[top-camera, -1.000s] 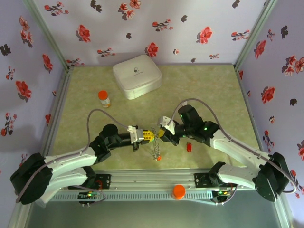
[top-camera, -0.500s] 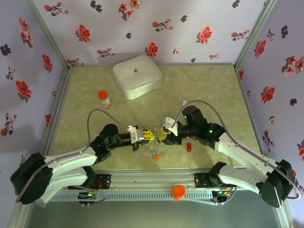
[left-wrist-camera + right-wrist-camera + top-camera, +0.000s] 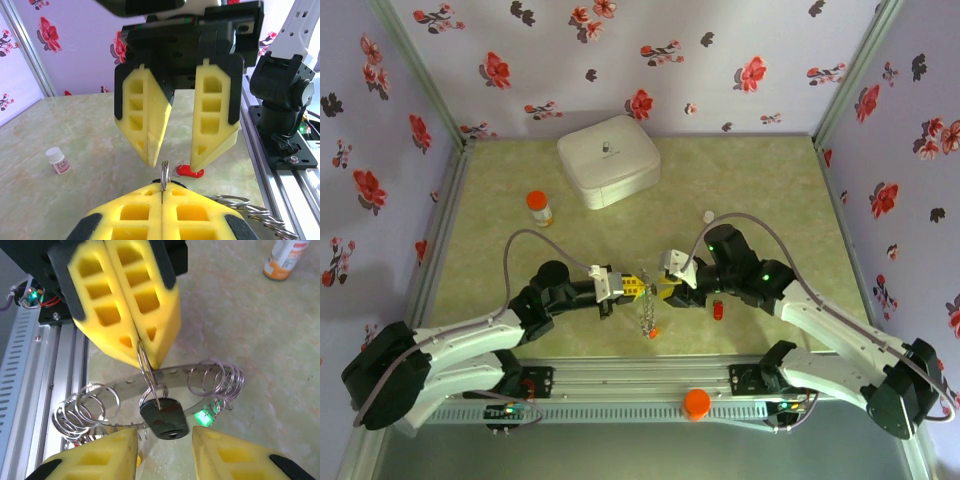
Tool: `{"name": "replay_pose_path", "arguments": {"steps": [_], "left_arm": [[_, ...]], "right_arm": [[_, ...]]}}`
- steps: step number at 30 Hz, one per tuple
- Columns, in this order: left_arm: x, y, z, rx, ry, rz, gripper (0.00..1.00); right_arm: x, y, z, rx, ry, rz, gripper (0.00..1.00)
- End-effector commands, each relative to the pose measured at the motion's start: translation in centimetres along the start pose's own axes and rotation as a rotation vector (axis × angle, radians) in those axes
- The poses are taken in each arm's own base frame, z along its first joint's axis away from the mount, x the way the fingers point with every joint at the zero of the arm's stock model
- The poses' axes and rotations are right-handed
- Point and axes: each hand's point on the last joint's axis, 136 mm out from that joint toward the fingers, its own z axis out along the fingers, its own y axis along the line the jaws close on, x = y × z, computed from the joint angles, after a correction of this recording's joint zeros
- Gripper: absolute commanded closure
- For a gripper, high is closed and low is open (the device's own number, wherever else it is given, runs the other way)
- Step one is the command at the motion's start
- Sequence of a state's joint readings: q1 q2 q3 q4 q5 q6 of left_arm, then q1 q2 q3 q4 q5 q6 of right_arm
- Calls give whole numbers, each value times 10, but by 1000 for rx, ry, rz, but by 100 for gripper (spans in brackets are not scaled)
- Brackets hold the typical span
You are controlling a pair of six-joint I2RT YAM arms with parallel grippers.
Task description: Put the keys on the keyring
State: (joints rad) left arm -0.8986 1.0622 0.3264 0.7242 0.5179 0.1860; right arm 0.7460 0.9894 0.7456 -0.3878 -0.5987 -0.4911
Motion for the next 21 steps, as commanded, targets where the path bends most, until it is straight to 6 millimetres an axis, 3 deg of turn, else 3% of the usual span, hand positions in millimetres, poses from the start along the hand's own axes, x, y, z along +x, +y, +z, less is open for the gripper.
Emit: {"name": "replay_pose_path", "arguments": {"steps": [1,7,17,21], "left_arm": [[-29,2,2,7,-80,57,100],[-31,2,1,6,-84,59,100],[-29,2,1,6,-84,59,100],[-45,3,-2,-5,-141,69,100]], "right_arm": [[-23,2,-4,-21,-83,-20,66],[-28,2,1,-52,-94,-7,72],[-26,2,4,-72,-66,4,99],[-15,-5,6,-35,0,1,100]]}}
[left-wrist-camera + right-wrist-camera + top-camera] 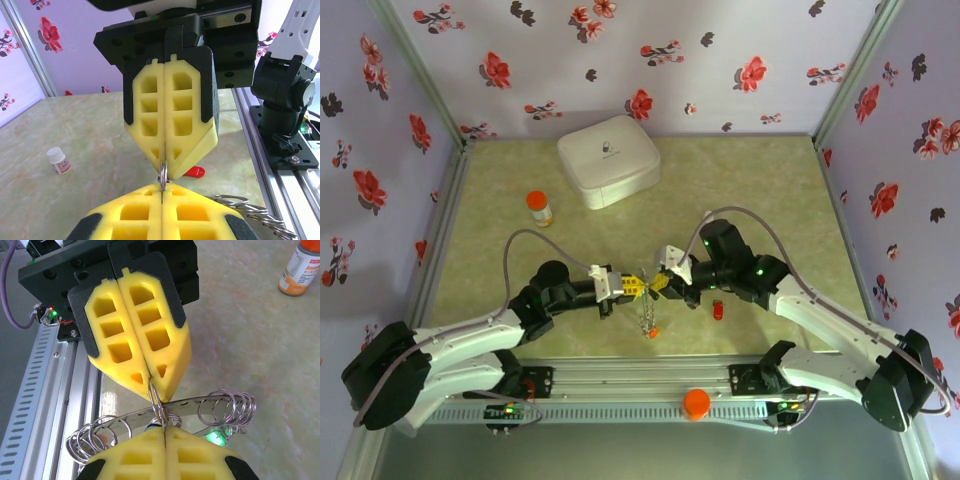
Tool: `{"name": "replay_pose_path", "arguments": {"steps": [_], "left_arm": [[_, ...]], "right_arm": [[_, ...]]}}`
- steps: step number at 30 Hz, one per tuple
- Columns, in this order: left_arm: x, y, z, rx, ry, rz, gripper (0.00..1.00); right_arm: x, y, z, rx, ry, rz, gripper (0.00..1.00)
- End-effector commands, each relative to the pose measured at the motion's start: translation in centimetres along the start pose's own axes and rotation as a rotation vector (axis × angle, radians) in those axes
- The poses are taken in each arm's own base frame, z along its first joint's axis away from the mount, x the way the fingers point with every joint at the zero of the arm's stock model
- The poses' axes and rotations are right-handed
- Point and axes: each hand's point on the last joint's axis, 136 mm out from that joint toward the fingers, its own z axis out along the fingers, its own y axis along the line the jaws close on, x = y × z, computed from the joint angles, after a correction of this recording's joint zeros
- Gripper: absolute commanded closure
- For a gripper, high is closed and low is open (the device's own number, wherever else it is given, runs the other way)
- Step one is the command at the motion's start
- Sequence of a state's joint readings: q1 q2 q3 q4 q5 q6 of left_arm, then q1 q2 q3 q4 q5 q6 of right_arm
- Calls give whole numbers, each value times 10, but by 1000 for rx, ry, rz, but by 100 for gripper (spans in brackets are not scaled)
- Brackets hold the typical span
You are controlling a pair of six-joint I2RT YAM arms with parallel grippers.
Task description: Put the keys on the keyring
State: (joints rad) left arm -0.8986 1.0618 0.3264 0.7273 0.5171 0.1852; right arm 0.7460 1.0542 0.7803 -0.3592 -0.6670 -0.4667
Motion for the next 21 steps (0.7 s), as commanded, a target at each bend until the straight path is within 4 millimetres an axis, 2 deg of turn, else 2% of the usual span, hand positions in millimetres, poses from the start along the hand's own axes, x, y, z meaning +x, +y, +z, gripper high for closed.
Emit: {"name": "replay_pose_path", "arguments": {"steps": [1,4,9,11,17,21], "left_arm": [[-52,4,-3,-7,-163,74,100],[-64,5,-4,-6,-184,91,100],[-67,5,-4,-4,-195,95,100],[-67,5,-3,-4,-202,89,100],[-48,5,-1,-14,-164,74,100],[-43,5,1,-7,-150,56,100]], "right_arm": [[-3,-9,-2,35,43,-26,100],[-4,-8,1,13,43,-18,100],[0,-10,8,-3,63,10,99],[-1,-10,6,1,64,9,95],[-14,-8,-8,58,-11,-66,77],[-16,-1,-8,26,-30,-70,75]]}}
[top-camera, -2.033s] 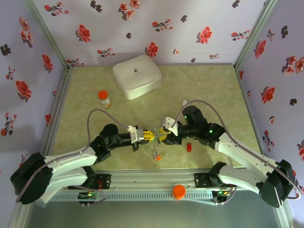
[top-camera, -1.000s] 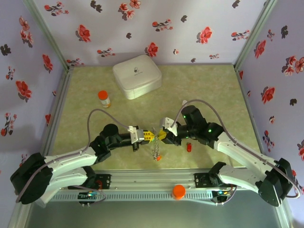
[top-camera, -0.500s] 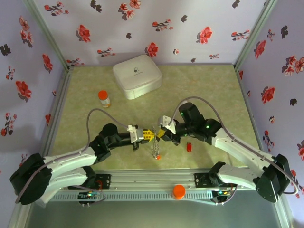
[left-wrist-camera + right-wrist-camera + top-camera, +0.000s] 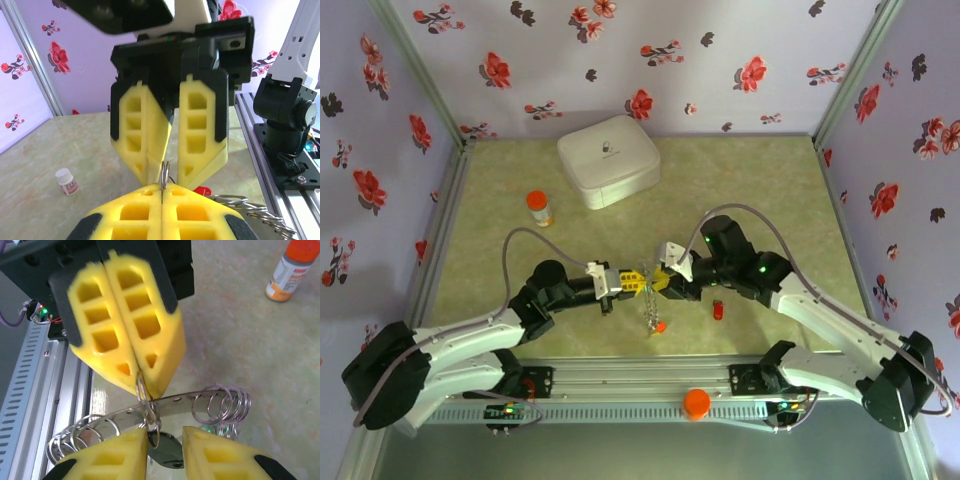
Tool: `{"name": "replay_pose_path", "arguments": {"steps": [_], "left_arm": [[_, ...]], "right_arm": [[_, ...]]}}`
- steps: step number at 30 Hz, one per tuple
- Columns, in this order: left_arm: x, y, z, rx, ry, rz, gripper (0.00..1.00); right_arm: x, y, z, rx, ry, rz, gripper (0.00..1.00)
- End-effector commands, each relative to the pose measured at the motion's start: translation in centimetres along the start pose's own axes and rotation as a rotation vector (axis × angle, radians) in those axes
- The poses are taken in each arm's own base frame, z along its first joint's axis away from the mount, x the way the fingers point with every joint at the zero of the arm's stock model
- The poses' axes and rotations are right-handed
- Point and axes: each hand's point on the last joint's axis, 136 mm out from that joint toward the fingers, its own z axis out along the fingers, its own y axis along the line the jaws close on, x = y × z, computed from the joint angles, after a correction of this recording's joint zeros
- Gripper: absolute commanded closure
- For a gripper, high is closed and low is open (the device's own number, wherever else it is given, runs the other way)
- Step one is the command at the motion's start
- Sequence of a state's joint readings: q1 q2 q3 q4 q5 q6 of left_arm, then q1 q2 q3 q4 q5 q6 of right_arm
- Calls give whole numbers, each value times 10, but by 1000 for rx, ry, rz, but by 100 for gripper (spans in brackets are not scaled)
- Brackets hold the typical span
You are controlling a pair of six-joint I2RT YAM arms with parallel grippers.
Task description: Put the keys on the keyring
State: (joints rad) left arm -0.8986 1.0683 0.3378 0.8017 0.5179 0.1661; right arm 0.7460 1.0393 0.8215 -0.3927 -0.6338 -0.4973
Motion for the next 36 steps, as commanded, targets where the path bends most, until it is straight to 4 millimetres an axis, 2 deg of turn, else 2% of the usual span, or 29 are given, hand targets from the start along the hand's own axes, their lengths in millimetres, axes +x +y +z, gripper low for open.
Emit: {"name": "replay_pose_path", "arguments": {"steps": [1,5,8,11,14,16,18,21,24,29,36], "left_arm": [[-23,0,2,8,-83,37,100],[-23,1,3,6,-81,42,100],[-24,1,3,6,-86,44,100],[-24,3,4,2,-88,41,100],[-23,4,5,-3,-85,35,100],[-20,6,4,-17,-70,29,99],[-13,8,3,-37,-33,34,78],[2,9,0,-46,67,39,72],[13,8,-2,-25,189,34,72],[10,6,-4,-13,198,49,71],[6,6,-1,1,185,65,84]], "right_arm": [[-7,4,0,-22,-39,-21,75],[-13,5,2,-35,-73,-15,75],[-15,3,3,-32,-81,-14,80],[-15,2,4,-32,-79,-9,87],[-16,1,4,-30,-75,-8,100],[-17,-1,2,-18,-61,-11,100],[-14,-2,1,-4,-26,-25,100],[-8,-2,0,4,65,-62,100],[-7,-2,-1,10,145,-114,100],[-13,-3,2,15,203,-168,100],[-28,-1,6,1,186,-199,100]]}}
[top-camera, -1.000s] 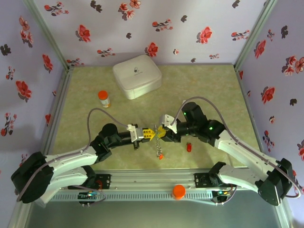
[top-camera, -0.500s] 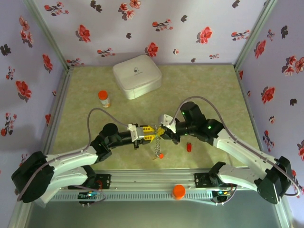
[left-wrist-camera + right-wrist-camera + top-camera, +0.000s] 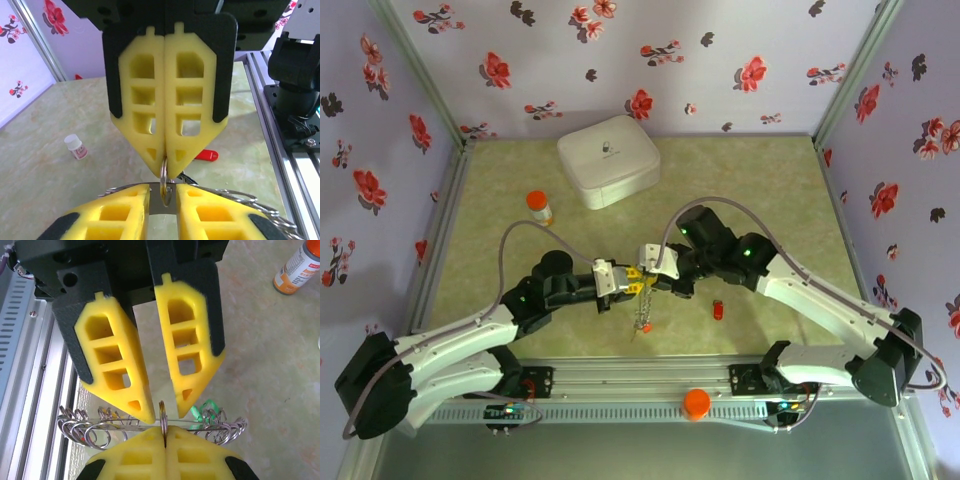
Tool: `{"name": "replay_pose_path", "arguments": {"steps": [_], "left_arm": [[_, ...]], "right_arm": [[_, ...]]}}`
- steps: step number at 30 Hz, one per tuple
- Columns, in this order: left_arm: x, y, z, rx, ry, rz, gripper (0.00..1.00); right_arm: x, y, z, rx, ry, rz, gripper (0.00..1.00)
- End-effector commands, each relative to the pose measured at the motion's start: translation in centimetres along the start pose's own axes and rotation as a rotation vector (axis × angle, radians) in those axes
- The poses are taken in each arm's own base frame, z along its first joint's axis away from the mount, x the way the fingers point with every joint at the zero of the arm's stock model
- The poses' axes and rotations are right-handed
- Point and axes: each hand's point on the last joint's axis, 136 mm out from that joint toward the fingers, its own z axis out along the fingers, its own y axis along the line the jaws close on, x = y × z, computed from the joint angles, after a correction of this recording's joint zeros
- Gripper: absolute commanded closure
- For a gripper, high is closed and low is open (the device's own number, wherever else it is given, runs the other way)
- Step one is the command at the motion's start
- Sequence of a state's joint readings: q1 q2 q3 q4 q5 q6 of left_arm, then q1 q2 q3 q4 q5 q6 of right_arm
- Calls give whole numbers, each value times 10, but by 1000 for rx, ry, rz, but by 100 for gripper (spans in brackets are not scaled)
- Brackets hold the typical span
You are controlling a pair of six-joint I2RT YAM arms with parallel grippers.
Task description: Put the keys on the keyring
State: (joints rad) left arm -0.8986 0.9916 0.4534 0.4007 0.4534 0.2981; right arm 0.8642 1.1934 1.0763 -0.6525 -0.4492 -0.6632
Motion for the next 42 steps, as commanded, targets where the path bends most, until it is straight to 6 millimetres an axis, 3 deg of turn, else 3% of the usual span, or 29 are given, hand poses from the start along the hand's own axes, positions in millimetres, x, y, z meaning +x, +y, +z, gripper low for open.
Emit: {"name": "replay_pose_path", "arguments": {"steps": [1,8,11,14,16,23,30,40,42], "left_arm": [[-10,0,2,13,-11,37,88],[-22,2,-1,5,-46,57,100],[-23,2,-3,-3,-62,57,100],[-24,2,-4,-20,-119,21,100],[-26,1,-4,-24,-168,-9,100],[-29,2,-7,-46,-254,-58,100],[-29,1,-8,-42,-265,-80,100],[-28,0,-4,-26,-258,-77,100],[-24,1,-3,-31,-239,-72,89]], "right_arm": [[-15,-2,-5,11,-21,-47,100],[-21,1,1,-5,-29,-44,98],[-31,0,-11,11,-130,-15,88],[-43,-10,-32,54,-329,56,71],[-40,-10,-37,68,-384,83,64],[-15,-3,-20,38,-350,172,62],[-9,-2,-8,-3,-326,200,67],[-14,-1,-9,-20,-341,188,93],[-13,-2,-8,-21,-335,189,98]]}}
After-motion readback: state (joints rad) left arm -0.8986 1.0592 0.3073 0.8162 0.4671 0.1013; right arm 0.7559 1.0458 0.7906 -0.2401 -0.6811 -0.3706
